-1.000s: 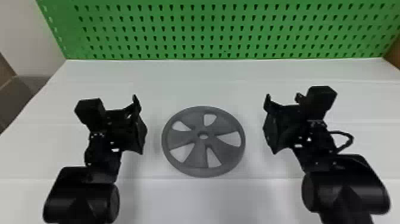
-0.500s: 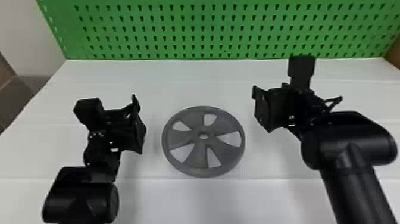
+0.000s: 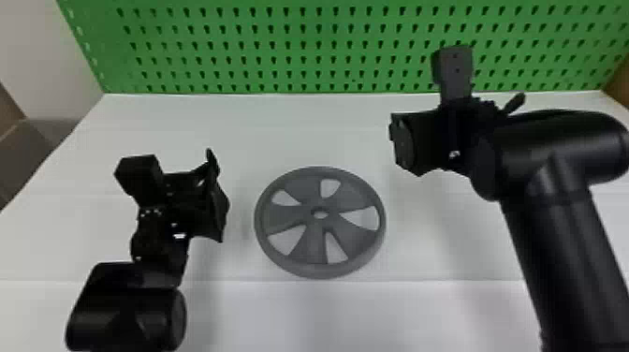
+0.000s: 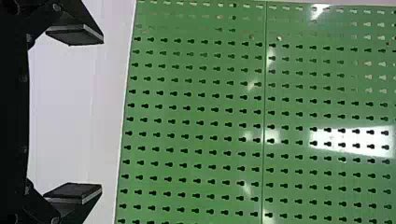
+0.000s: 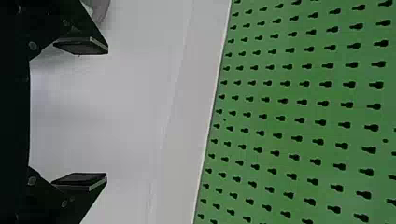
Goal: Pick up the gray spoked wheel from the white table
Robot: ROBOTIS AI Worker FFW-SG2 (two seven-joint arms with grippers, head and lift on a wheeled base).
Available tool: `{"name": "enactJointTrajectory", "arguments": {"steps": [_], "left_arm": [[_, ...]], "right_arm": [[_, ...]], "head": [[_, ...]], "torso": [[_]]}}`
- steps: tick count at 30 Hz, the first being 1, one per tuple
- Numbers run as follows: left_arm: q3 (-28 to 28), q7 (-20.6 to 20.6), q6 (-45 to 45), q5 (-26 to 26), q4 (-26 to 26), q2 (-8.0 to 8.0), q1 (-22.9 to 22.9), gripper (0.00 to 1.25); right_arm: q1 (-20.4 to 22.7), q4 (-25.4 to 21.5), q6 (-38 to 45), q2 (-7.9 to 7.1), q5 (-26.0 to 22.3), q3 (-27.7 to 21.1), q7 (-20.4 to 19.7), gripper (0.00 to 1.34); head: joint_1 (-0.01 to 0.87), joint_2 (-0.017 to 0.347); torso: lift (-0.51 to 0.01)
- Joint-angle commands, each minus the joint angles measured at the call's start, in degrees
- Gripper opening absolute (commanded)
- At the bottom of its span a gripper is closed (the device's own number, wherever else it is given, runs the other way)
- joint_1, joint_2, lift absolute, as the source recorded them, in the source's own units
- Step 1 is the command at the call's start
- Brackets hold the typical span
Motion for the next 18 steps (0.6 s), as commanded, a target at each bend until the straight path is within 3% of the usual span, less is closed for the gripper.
{"name": "enactJointTrajectory", "arguments": {"steps": [1, 10, 18], "left_arm": [[-0.07, 0.0, 0.09, -0.15, 0.0, 0.0, -0.16, 1.09], [-0.51, 0.09, 0.44, -0.68, 0.0, 0.0, -0.52, 1.09], [-0.87, 0.0, 0.97, -1.38, 0.0, 0.09, -0.6, 1.09]], "right_arm": [[-5.5, 3.49, 6.61, -1.21, -4.85, 0.9, -0.11, 1.03], [-14.38, 14.48, 14.08, -1.92, -13.2, 1.25, -0.11, 1.03], [-19.92, 22.65, 16.19, -2.36, -14.08, 3.89, -0.2, 1.03]], "head": [[0.773, 0.066], [0.773, 0.066], [0.773, 0.066]], "torso": [[-0.081], [-0.081], [-0.081]]}}
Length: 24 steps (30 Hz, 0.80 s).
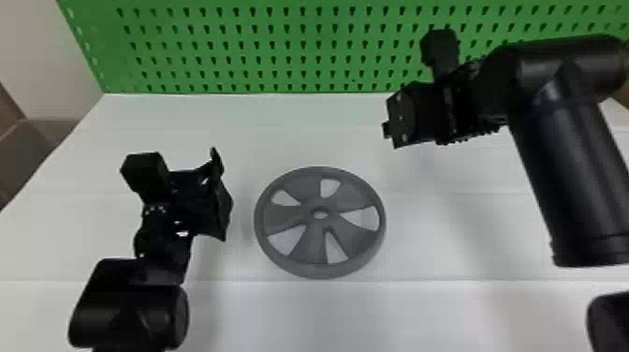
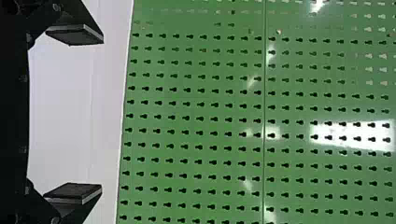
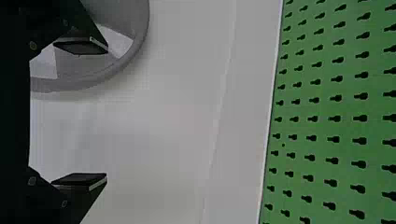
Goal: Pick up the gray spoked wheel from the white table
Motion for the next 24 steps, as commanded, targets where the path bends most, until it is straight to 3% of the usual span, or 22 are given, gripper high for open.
{"name": "enactJointTrajectory", "arguments": {"steps": [1, 10, 16, 24], "left_arm": [[-0.25, 0.0, 0.4, -0.51, 0.0, 0.04, -0.16, 1.09], [-0.96, 0.0, 1.19, -1.39, 0.0, 0.04, -0.68, 1.09], [-1.48, 0.0, 1.9, -1.83, 0.0, 0.22, -1.3, 1.09], [-1.83, 0.0, 2.16, -2.09, -0.18, 0.57, -2.0, 1.09]], "right_arm": [[-3.9, 5.94, 1.96, -0.27, -0.3, 2.04, -0.61, 1.03], [-10.31, 17.19, 4.07, 0.44, -0.21, 4.42, -1.67, 1.03], [-14.89, 27.03, 7.06, 0.61, -0.65, 4.51, -1.58, 1.03], [-18.05, 32.48, 10.13, 0.87, 0.23, 5.12, -1.58, 1.03]], "head": [[0.773, 0.066], [0.773, 0.066], [0.773, 0.066], [0.773, 0.066]], "torso": [[-0.081], [-0.081], [-0.081], [-0.081]]}}
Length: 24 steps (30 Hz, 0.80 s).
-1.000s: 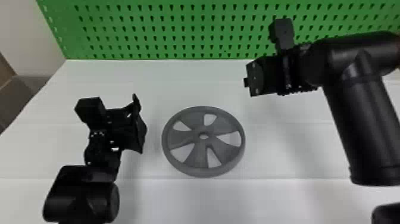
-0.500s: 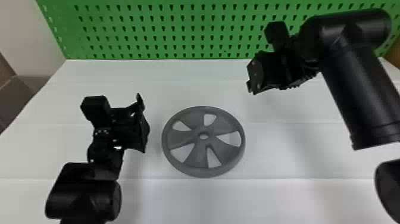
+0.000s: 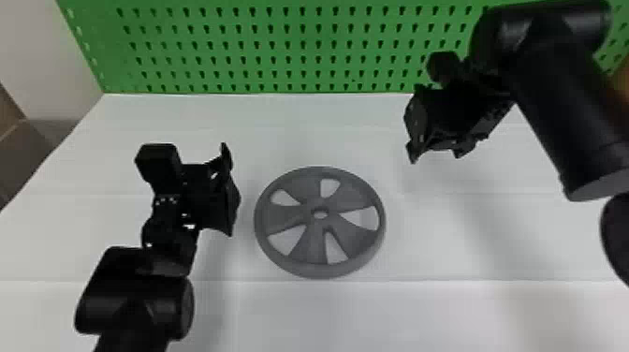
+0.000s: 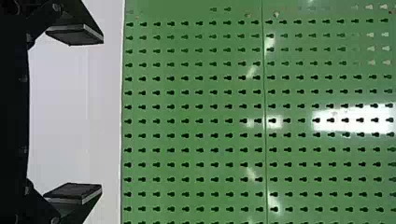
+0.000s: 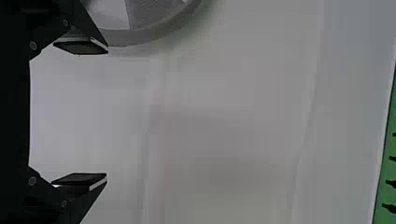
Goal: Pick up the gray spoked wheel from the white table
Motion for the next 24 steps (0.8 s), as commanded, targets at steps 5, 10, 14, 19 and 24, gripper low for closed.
{"name": "enactJointTrajectory", "arguments": {"steps": [5, 10, 14, 19, 24], "left_arm": [[-0.27, 0.0, 0.55, -0.5, -0.53, 0.63, -0.69, 1.09], [-0.88, 0.0, 1.16, -0.5, -0.61, 1.07, -0.87, 1.09], [-1.5, 0.0, 1.34, -0.76, -0.61, 1.24, -0.95, 1.09], [-1.58, 0.0, 1.34, -0.85, -0.61, 1.33, -0.95, 1.09], [-1.58, 0.0, 1.34, -0.76, -0.61, 1.33, -0.95, 1.09]], "right_arm": [[-3.43, 8.06, -0.4, 0.29, -4.77, 2.91, 0.0, 1.03], [-5.45, 12.19, -2.51, 0.2, -11.1, 10.56, 0.0, 1.03], [-5.98, 14.03, -3.3, 0.64, -10.13, 9.77, 0.0, 1.03], [-6.68, 17.02, -3.74, 0.9, -11.27, 10.65, 0.0, 1.03], [-6.42, 17.02, -3.74, 1.08, -11.89, 10.91, 0.0, 1.03]], "head": [[0.773, 0.066], [0.773, 0.066], [0.773, 0.066], [0.773, 0.066], [0.773, 0.066]], "torso": [[-0.081], [-0.081], [-0.081], [-0.081], [-0.081]]}}
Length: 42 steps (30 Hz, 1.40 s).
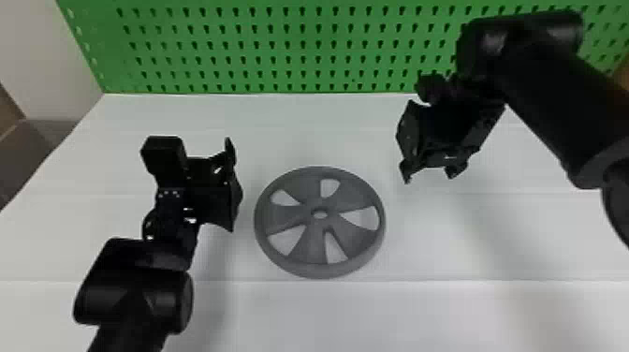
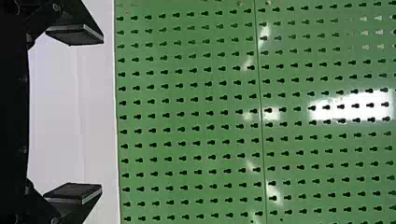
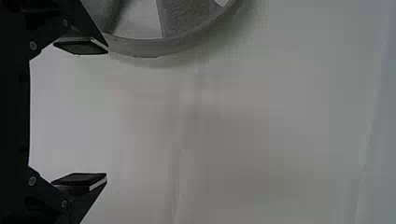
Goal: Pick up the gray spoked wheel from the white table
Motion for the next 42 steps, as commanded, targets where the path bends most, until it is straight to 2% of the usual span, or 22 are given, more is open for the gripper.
{"name": "enactJointTrajectory", "arguments": {"steps": [1, 4, 9, 13, 19, 22, 24, 26, 29, 34, 36, 42], "left_arm": [[-0.02, 0.0, 0.0, 0.08, 0.0, 0.01, -0.11, 1.09], [-0.02, 0.0, 0.0, 0.08, 0.0, 0.1, -0.11, 1.09], [-0.02, 0.0, 0.0, 0.08, 0.0, 0.1, -0.2, 1.09], [0.07, 0.0, 0.0, 0.08, 0.0, 0.19, -0.11, 1.09], [0.07, 0.0, 0.0, 0.08, 0.0, 0.19, -0.11, 1.09], [0.07, 0.0, 0.0, -0.01, 0.0, 0.19, -0.11, 1.09], [0.07, 0.0, 0.0, -0.1, 0.0, 0.19, -0.02, 1.09], [0.16, 0.0, 0.0, -0.19, 0.0, 0.19, 0.07, 1.09], [0.25, 0.0, 0.0, -0.19, 0.0, 0.28, 0.24, 1.09], [0.25, 0.0, 0.0, -0.19, 0.0, 0.28, 0.33, 1.09], [0.25, 0.0, 0.0, -0.27, 0.0, 0.36, 0.33, 1.09], [0.07, 0.0, 0.0, -0.27, 0.0, 0.45, 0.24, 1.09]], "right_arm": [[0.16, 0.23, -0.02, 0.19, -0.53, 0.16, 0.0, 1.03], [0.07, 0.23, 0.16, 0.27, -1.15, 1.83, 0.0, 1.03], [0.16, 0.23, 0.33, 0.45, -0.36, 0.86, 0.0, 1.02], [0.51, 0.23, 0.51, 1.42, 1.93, -0.89, 0.0, 1.03], [0.68, 0.23, 0.86, 3.26, 3.86, -0.89, -0.09, 1.03], [0.68, 0.23, 0.6, 4.41, 4.04, -1.25, -0.88, 1.03], [0.77, 0.14, 0.51, 4.63, 3.86, -1.6, -1.84, 1.03], [0.95, -0.12, 0.33, 4.63, 0.96, -1.69, -5.89, 1.03], [1.03, -0.38, -0.19, 4.63, -7.04, -1.69, -16.52, 1.02], [1.83, -0.38, -1.86, 4.63, -17.23, -3.71, -27.42, 1.03], [1.91, -0.29, -2.04, 4.63, -18.55, -4.15, -29.35, 1.03], [3.06, 0.14, -2.83, 4.63, -24.0, -4.5, -30.58, 1.03]], "head": [[0.773, 0.066], [0.773, 0.066], [0.773, 0.066], [0.773, 0.066], [0.773, 0.066], [0.773, 0.066], [0.773, 0.066], [0.773, 0.066], [0.773, 0.066], [0.773, 0.066], [0.773, 0.066], [0.773, 0.066]], "torso": [[-0.081], [-0.081], [-0.081], [-0.081], [-0.081], [-0.081], [-0.081], [-0.081], [-0.081], [-0.081], [-0.081], [-0.081]]}}
